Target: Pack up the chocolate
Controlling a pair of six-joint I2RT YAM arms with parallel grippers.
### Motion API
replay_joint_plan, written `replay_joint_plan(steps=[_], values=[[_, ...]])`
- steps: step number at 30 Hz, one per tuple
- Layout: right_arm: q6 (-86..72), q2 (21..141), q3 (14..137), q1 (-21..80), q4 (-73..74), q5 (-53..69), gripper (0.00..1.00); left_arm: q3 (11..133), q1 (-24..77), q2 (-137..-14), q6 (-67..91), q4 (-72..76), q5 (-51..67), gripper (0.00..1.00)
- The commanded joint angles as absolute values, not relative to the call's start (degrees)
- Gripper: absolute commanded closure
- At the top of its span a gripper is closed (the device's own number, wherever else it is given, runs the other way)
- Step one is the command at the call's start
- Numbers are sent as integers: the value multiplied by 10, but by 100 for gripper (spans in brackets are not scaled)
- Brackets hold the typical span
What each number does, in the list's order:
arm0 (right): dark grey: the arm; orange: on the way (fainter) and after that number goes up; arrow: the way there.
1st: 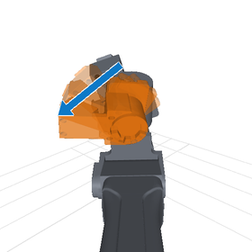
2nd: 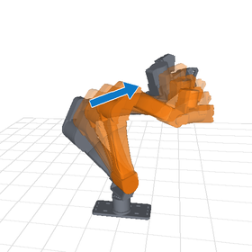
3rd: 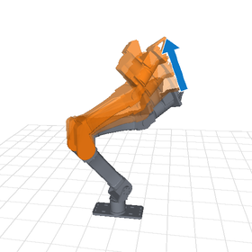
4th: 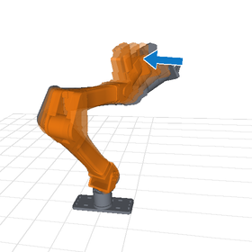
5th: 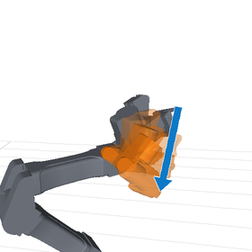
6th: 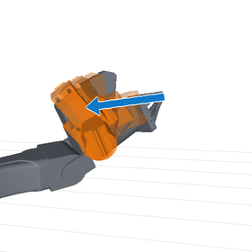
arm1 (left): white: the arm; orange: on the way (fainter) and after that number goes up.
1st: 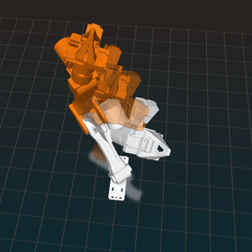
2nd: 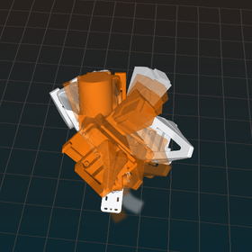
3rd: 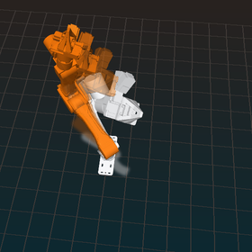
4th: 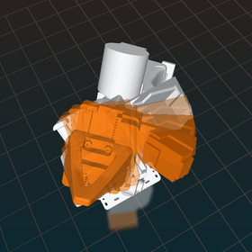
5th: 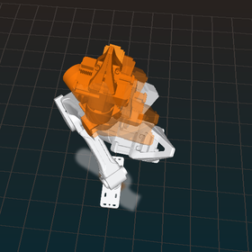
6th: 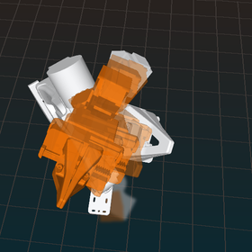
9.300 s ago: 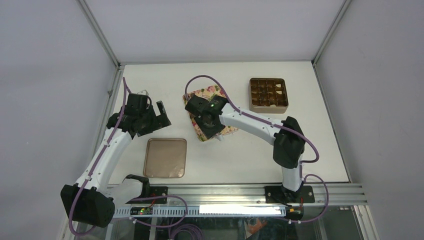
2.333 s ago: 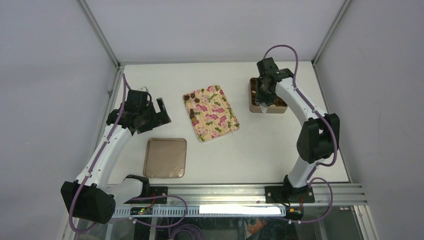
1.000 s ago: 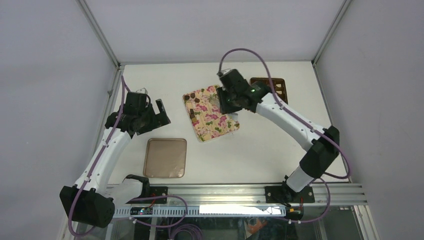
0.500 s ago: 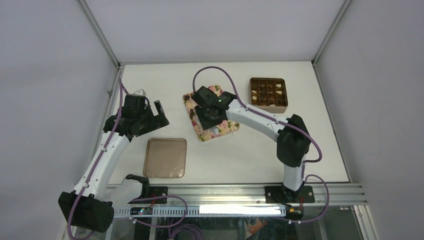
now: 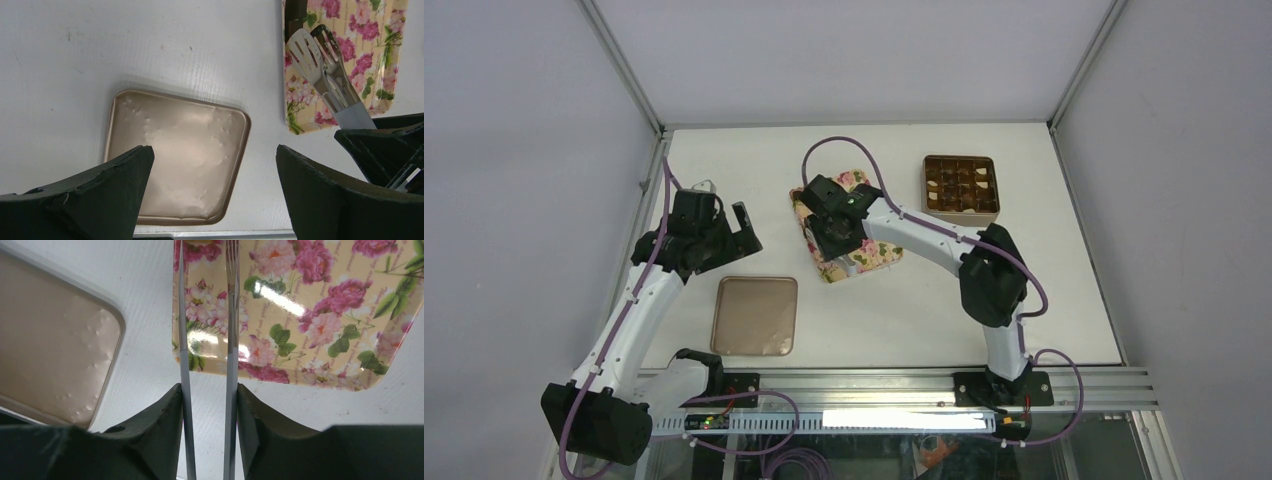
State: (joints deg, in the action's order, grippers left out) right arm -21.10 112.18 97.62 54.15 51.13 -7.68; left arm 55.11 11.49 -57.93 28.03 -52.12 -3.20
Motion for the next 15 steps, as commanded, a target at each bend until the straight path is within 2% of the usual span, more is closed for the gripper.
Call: replay_joint_plan(steps=[1,4,12,15], values=[[-209,1127,1015,549,515,-104,58,548,106,-565,278,-511,-49,1],[-209,1132,1022,549,522,-116,59,547,106,-566,278,-511,-49,1],[-209,1112,1018,551,532,-131,82,548,106,-569,278,-511,-48,1],[-210,1097,1012,552,535,-136,87,547,106,-570,278,-511,-49,1]])
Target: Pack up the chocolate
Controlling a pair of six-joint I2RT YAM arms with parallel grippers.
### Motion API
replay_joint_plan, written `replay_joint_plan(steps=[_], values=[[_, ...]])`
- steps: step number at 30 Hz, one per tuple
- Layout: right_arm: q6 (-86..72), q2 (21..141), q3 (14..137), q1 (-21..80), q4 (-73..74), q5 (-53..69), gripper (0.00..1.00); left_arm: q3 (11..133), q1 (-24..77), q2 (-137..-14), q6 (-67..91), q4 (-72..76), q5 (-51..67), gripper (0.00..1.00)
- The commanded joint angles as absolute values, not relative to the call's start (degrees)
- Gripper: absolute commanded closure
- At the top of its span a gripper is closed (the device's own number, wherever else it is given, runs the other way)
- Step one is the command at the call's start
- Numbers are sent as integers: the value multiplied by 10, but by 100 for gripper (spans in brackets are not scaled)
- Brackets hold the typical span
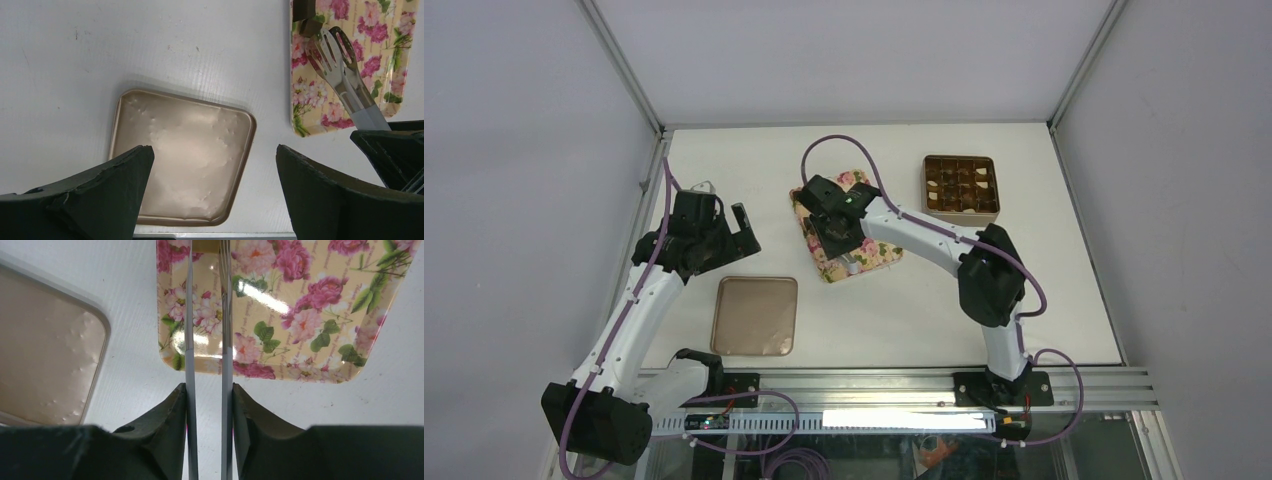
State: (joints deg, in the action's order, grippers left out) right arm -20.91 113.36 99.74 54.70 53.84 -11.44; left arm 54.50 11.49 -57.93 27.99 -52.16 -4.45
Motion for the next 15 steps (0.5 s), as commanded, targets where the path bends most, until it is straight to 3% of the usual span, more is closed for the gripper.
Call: replay_joint_plan(steps=[1,15], values=[[-211,1092,1010,552,536,-139,90,548,106,-570,278,-510,-48,1],[-205,1003,994,530,559,-213,93,550,106,-569,277,-510,-45,1]])
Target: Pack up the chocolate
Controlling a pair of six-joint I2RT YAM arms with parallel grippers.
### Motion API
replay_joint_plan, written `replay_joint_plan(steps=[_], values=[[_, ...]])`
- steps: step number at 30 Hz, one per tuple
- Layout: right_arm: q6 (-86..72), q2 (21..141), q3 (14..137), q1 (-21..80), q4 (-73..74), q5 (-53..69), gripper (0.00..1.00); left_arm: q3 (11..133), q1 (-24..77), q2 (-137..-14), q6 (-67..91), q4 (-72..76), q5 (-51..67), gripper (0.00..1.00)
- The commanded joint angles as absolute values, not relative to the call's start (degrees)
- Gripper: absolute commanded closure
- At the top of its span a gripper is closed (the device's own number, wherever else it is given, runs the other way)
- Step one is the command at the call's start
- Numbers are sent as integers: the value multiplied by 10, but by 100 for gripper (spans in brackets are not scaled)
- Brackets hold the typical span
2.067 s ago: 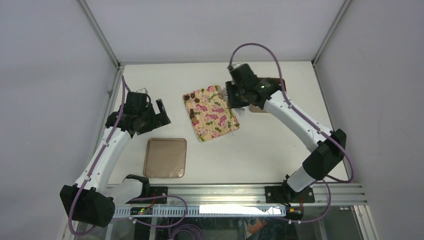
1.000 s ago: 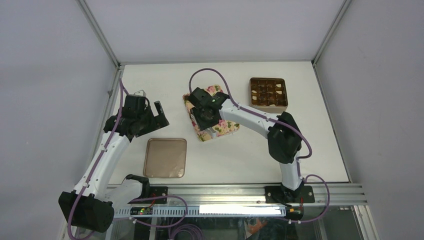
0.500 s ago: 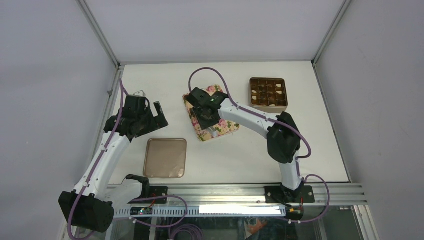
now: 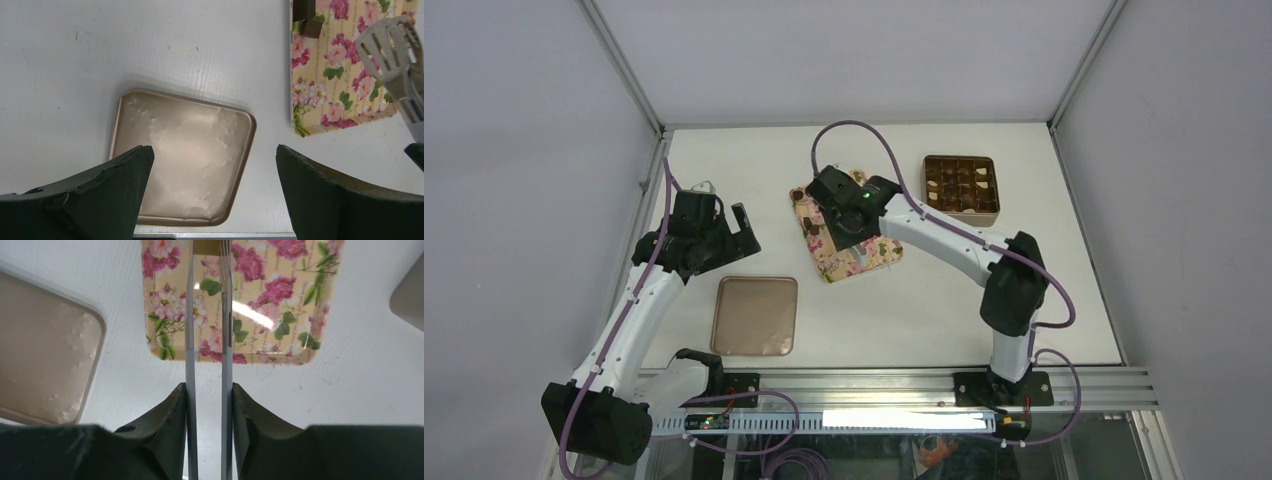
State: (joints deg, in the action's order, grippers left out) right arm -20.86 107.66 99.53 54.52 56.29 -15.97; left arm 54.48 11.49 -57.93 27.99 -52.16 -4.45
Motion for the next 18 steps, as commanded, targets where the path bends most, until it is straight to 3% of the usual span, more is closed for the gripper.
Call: replay_joint_plan(steps=[1,12,18], values=[[-205,990,989,517,560,-217,93,550,107,-569,277,-510,-44,1],[-222,851,834,309,552,-177,92,553,106,-569,275,-510,-45,1],[-220,836,785,262,549,-153,90,558,106,-579,278,-509,-40,1]])
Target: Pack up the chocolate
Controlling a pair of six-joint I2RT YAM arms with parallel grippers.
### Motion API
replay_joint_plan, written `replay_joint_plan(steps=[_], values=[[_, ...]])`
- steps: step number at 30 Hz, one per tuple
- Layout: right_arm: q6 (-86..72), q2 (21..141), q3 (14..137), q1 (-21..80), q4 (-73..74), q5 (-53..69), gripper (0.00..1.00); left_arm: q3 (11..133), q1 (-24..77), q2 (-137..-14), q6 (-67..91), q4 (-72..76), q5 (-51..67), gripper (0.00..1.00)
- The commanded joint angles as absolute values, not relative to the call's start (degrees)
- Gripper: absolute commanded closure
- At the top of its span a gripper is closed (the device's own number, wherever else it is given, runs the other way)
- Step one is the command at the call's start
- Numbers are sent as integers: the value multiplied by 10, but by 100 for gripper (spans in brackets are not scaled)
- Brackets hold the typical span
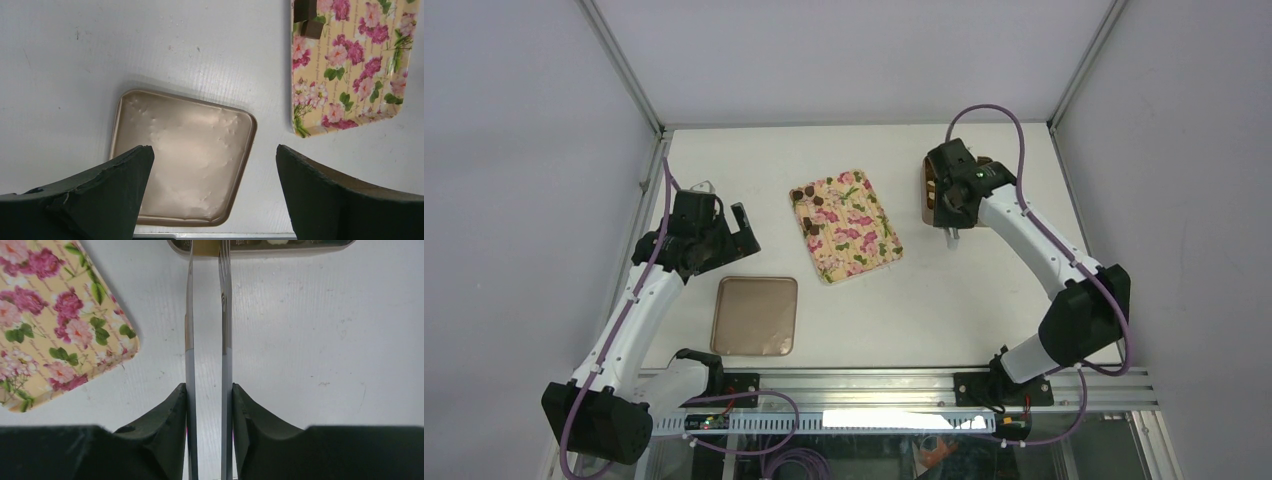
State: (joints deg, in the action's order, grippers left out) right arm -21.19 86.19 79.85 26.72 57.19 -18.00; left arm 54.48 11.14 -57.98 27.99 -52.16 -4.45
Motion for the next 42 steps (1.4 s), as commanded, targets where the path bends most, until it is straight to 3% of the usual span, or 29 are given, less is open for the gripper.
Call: replay_joint_plan(steps=[1,20,23,27,29,42], values=[[-220,835,779,259,546,-151,90,558,106,-580,279,-508,-39,1],[-205,887,802,235,511,-137,86,556,105,-579,279,-507,-38,1],[-204,897,805,235,506,-137,81,555,105,-578,278,-507,-39,1],[-204,902,814,234,506,-135,62,555,105,-578,277,-508,-39,1],[-202,900,817,234,506,-137,58,556,105,-579,277,-508,-39,1],[-204,819,810,234,503,-142,62,557,105,-586,276,-505,-35,1]])
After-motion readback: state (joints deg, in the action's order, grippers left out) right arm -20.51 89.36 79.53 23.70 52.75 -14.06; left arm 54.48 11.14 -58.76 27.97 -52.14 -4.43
